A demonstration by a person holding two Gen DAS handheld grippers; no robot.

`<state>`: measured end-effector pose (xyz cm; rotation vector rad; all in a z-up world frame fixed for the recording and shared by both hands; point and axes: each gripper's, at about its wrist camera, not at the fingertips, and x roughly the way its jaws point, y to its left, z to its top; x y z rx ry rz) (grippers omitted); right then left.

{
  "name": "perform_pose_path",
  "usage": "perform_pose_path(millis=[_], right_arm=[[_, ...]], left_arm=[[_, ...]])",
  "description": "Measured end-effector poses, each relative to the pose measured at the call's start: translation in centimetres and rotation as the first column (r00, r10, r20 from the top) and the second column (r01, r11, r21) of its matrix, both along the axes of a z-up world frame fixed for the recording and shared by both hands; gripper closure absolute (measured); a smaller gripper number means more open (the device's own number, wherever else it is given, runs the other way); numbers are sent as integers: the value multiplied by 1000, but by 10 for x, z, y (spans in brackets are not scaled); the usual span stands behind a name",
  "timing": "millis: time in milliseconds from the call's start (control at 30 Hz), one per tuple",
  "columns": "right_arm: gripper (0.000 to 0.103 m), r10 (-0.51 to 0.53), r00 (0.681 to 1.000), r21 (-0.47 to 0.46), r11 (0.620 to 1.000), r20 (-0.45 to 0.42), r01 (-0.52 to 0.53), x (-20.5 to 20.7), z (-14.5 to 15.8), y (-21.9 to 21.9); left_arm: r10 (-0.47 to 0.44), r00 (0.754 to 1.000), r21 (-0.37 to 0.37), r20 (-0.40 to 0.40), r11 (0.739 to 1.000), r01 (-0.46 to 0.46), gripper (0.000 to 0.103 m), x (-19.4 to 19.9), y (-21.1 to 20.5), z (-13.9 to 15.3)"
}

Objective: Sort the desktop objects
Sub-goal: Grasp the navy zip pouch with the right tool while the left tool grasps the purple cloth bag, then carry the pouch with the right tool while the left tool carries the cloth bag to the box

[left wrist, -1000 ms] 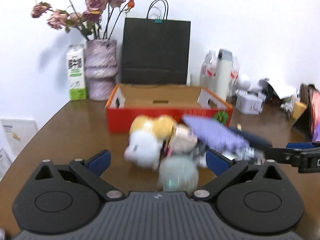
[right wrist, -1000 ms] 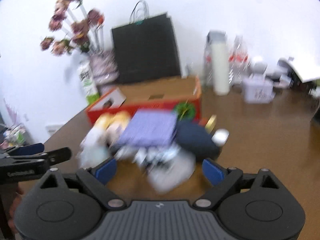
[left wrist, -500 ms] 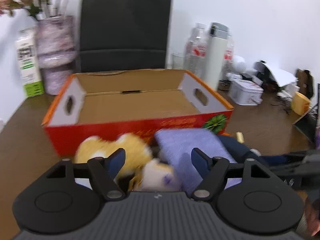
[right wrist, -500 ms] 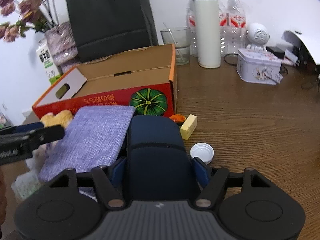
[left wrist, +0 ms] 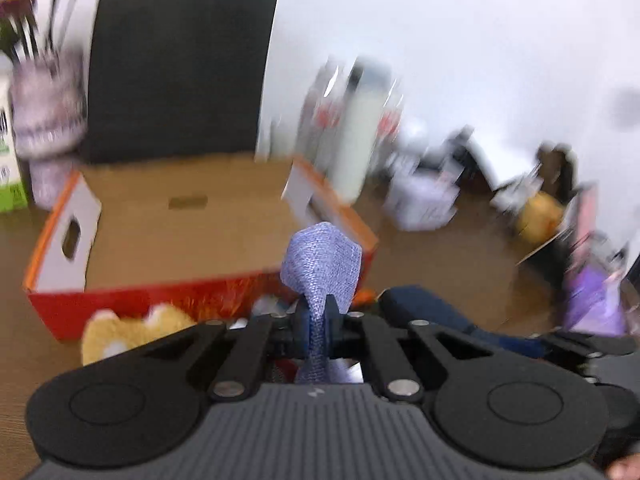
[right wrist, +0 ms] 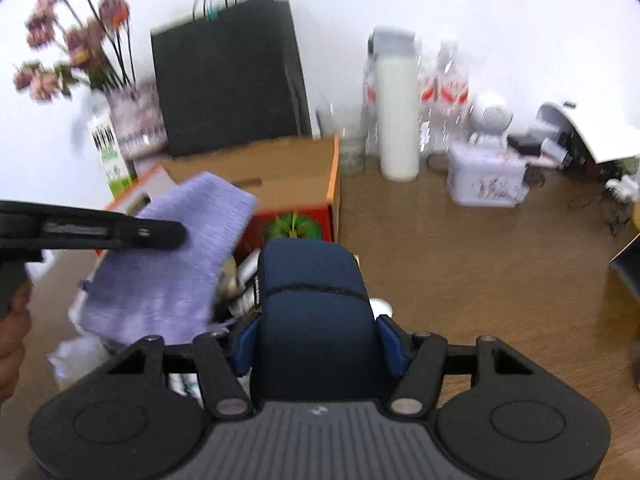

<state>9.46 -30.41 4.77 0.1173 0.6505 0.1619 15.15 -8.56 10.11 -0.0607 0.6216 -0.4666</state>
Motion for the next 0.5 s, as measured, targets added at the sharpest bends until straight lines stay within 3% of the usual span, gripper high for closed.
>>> perform_pose_path(millis=[133,233,400,433,500], right_arm=[[43,43,997,154,987,61,-52,-30,30,-25],[43,114,991,306,943,74,-131,-53,42,-43],[43,254,962,555,787,104,-268,-90,32,-61],[43,256,961,572,776,101,-267,-97,28,-60],[43,233,969,536,809,86,-242,-114,22,-52]], left_arm=[[-11,998,-178,63,984,22,96,-44,37,46],[13,998,-283,66,959,6,96,-82,74,62],[83,996,-304,16,950,-74,96,-140,104,43],[109,994,-292,2,951,-104,96,-149,109,33],[154,988,-259,-28,953,-156,96,-172,112,11]])
